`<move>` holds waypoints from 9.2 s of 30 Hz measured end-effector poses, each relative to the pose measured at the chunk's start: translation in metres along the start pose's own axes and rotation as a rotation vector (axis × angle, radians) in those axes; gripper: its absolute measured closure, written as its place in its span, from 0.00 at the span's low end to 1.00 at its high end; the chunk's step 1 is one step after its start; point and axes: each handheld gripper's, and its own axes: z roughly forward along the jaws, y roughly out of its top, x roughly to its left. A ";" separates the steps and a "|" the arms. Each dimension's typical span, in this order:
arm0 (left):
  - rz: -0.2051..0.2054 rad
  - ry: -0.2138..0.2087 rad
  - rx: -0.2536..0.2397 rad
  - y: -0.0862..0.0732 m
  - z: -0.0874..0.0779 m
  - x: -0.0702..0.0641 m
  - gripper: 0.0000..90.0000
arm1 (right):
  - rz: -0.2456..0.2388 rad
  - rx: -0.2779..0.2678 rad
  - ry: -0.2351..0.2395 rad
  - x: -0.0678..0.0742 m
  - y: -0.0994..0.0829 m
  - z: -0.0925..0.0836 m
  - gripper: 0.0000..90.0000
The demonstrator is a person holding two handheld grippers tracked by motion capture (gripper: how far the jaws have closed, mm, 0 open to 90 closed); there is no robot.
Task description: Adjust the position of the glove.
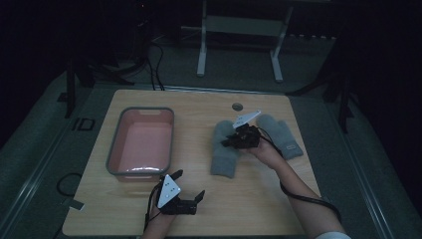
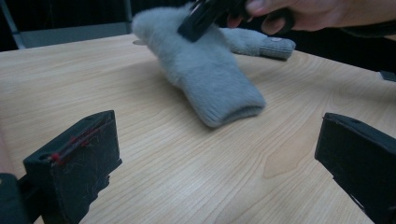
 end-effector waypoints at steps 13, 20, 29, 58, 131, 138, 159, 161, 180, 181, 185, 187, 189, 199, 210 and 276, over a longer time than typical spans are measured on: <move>-0.001 0.003 -0.002 0.000 0.000 0.000 0.00 | -0.099 0.014 0.110 0.036 0.000 0.019 0.88; 0.008 -0.003 0.002 0.000 0.000 0.000 0.00 | -0.047 0.099 0.111 0.024 -0.023 0.052 0.53; 0.005 -0.004 0.005 0.000 0.000 -0.001 0.00 | -0.078 0.062 0.013 0.029 -0.020 0.026 0.37; -0.003 -0.008 0.005 0.000 0.001 0.000 0.00 | 0.239 0.001 -0.501 -0.086 -0.080 -0.099 0.38; -0.015 -0.008 -0.002 0.000 0.000 0.001 0.00 | 0.704 -0.010 -0.692 0.036 -0.164 -0.092 0.65; -0.015 -0.011 -0.002 0.000 0.000 0.001 0.00 | 0.540 -0.001 -0.640 0.036 -0.160 -0.107 0.54; -0.016 -0.013 0.005 0.000 0.001 0.002 0.00 | 0.493 0.043 -0.553 0.037 -0.175 -0.102 0.83; -0.016 -0.012 0.005 0.000 0.001 0.002 0.00 | 0.525 0.027 -0.583 0.040 -0.173 -0.100 0.89; -0.009 -0.004 0.000 0.000 0.000 0.001 0.00 | 0.629 -0.137 -0.671 0.073 -0.074 -0.100 0.92; -0.009 -0.004 0.000 0.000 0.000 0.000 0.00 | 0.622 -0.143 -0.664 0.075 -0.068 -0.097 0.92; -0.008 -0.003 0.001 0.000 0.000 0.000 0.00 | 0.611 -0.170 -0.632 0.082 -0.047 -0.084 0.92; -0.006 -0.002 0.004 0.000 0.000 0.000 0.00 | 0.618 -0.174 -0.626 0.087 -0.039 -0.075 0.92; -0.005 -0.001 0.004 0.000 0.000 0.000 0.00 | 0.625 -0.182 -0.600 0.093 -0.033 -0.065 0.92; -0.009 -0.017 -0.002 0.000 0.000 0.000 0.00 | 0.637 -0.182 -0.500 0.114 -0.004 -0.027 0.92; -0.008 -0.024 -0.011 0.001 -0.002 -0.001 0.00 | 0.659 -0.138 -0.482 0.124 -0.003 0.013 0.91; -0.203 -0.019 0.592 0.065 0.126 0.041 0.16 | 0.454 -0.003 -0.238 0.072 -0.063 0.006 0.49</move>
